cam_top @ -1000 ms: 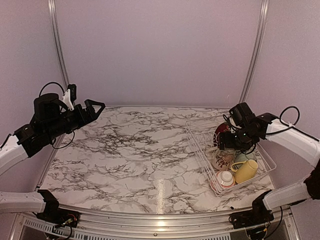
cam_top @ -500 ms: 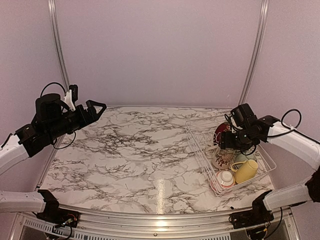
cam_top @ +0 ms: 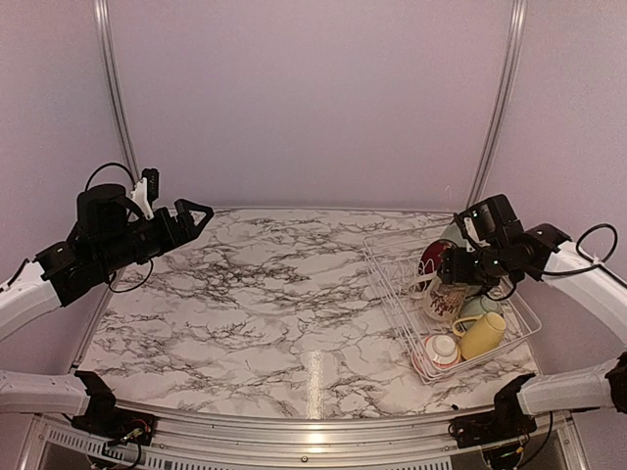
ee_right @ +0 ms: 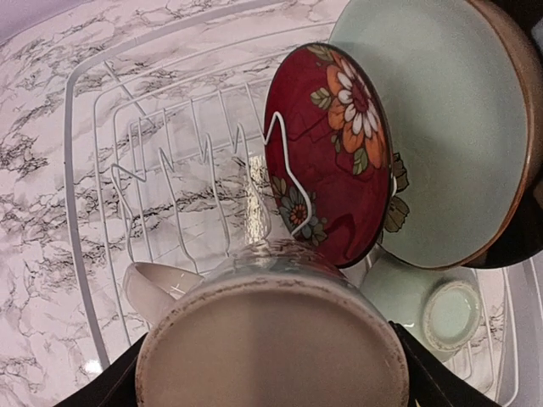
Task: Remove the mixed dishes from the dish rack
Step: Grab the cup from the dish rack, then pass from the right arm to the left
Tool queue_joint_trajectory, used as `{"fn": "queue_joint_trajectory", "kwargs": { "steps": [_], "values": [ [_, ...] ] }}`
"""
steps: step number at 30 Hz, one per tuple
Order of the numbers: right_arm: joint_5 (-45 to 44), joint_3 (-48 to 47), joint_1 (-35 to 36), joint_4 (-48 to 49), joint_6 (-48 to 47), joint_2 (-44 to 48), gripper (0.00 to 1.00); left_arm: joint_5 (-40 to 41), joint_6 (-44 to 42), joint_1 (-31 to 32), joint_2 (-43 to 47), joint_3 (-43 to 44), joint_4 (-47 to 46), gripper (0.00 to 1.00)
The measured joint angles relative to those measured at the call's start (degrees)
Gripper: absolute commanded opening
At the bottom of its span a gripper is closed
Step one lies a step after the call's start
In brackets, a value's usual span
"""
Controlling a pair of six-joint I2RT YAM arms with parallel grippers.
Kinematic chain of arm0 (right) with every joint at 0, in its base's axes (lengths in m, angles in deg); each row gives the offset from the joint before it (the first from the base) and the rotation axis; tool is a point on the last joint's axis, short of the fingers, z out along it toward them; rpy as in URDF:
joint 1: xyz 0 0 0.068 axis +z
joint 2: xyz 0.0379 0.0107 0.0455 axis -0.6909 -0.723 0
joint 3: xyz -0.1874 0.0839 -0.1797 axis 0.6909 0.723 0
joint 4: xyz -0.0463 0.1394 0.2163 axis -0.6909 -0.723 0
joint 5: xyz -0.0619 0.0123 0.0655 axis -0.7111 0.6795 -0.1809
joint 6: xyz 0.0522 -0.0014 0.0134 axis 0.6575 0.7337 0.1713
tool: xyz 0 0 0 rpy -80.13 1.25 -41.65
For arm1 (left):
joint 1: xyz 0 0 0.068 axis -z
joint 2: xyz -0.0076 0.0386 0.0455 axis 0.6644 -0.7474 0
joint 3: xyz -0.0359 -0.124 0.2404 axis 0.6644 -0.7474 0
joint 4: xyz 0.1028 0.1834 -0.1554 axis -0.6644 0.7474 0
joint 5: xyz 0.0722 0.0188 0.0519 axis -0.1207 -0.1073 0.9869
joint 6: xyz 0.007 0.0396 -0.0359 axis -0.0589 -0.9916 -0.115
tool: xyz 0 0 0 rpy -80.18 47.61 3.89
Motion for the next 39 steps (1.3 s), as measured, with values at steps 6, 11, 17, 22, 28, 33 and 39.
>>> {"fn": "queue_joint_trajectory", "kwargs": {
  "steps": [6, 11, 17, 22, 28, 33, 39],
  "values": [
    [-1.5, -3.4, 0.0, -0.1, -1.5, 1.5, 0.0, 0.0, 0.1, 0.7, -0.5, 0.0, -0.1, 0.99],
    [-1.4, -5.8, -0.2, 0.9, -2.3, 1.6, 0.0, 0.0, 0.3, 1.3, -1.3, 0.0, -0.5, 0.99],
    [3.3, -8.9, -1.5, 5.3, -1.6, 1.6, 0.0, -1.7, 1.4, 1.9, -2.8, 0.0, -2.9, 0.99],
    [12.9, -10.4, -1.8, 12.9, 2.4, 0.0, 0.0, -4.3, 1.5, 4.0, -6.8, 1.1, -4.9, 0.98],
    [25.8, -10.0, -1.8, 24.9, 11.6, -5.0, 0.0, -8.4, 2.2, 9.7, -10.4, 1.1, -15.0, 0.94],
    [35.1, -7.0, -1.2, 37.1, 22.2, -8.5, 0.0, -12.0, 3.9, 13.8, -14.0, 0.2, -29.9, 0.94],
    [41.9, -6.6, 1.1, 49.0, 32.1, -13.0, 0.0, -14.2, 5.0, 15.5, -20.5, 0.2, -40.6, 0.94]
  ]
}}
